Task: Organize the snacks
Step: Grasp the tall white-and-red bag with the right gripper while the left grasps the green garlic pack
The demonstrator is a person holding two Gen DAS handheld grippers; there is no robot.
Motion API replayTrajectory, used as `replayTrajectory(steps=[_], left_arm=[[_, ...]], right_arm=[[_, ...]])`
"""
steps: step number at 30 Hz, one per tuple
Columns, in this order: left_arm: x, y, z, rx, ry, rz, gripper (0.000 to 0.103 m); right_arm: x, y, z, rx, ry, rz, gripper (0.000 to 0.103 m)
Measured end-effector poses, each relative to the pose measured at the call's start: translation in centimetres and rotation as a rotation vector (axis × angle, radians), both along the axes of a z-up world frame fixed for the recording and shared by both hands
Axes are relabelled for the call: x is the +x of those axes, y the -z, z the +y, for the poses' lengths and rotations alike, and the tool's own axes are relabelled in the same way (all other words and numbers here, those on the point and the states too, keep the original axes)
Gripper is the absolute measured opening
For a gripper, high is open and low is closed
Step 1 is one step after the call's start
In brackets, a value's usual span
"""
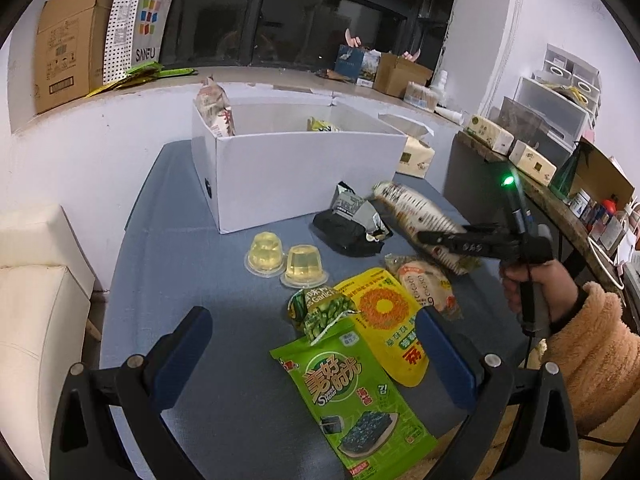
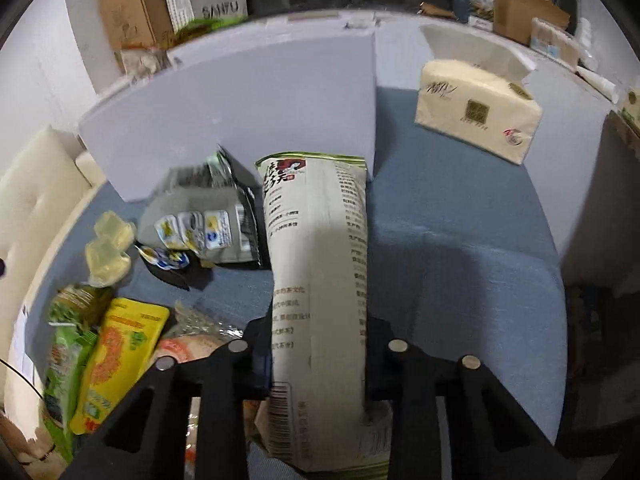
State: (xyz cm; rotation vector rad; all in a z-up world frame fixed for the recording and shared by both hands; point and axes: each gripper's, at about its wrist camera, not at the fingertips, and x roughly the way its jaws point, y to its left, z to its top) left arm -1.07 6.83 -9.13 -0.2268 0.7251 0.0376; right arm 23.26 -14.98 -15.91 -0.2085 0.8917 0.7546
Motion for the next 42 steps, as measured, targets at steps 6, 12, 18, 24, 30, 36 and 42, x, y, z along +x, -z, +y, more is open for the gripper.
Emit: replayTrajectory(steps=[6, 12, 18, 24, 30, 36, 42], left_arm=[[0.9, 0.8, -0.4, 0.021, 0.025, 0.03, 0.103], [3.6, 1.9, 0.2, -0.003, 0.029, 0.073, 0.103], [6.8, 4.3, -0.2, 0.013, 0.056, 0.162, 0.103], [8.6, 6.8, 0.0, -0.027, 0.113, 0.239, 0.07], [7.4, 6.3, 0.0, -0.035, 0.14, 0.203, 0.053], [4.9, 3.8, 0.5, -0.047, 0.125, 0.121, 0.053], [4.1, -1.7, 1.4, -0.037, 0.139, -0.018, 0.053]], right_arm=[[-1.9, -2.7, -3.6, 0.14, 0.051, -0.017, 0.032], [-5.0, -5.1, -6.1, 0.257, 0.07, -0.045, 0.032], [-6.8, -5.8, -7.0, 0.293, 0.083, -0.051, 0.033], [-7.5, -5.1, -7.2, 0.283, 0.084, -0.033, 0.033], [-7.7, -4.4, -6.7, 0.285, 0.072, -0.008, 0.033], [-8.7, -4.8, -5.5, 0.282, 0.035, -0.022, 0.033], [-7.9, -6.7, -3.9, 0.321, 0.012, -0.036, 0.033]])
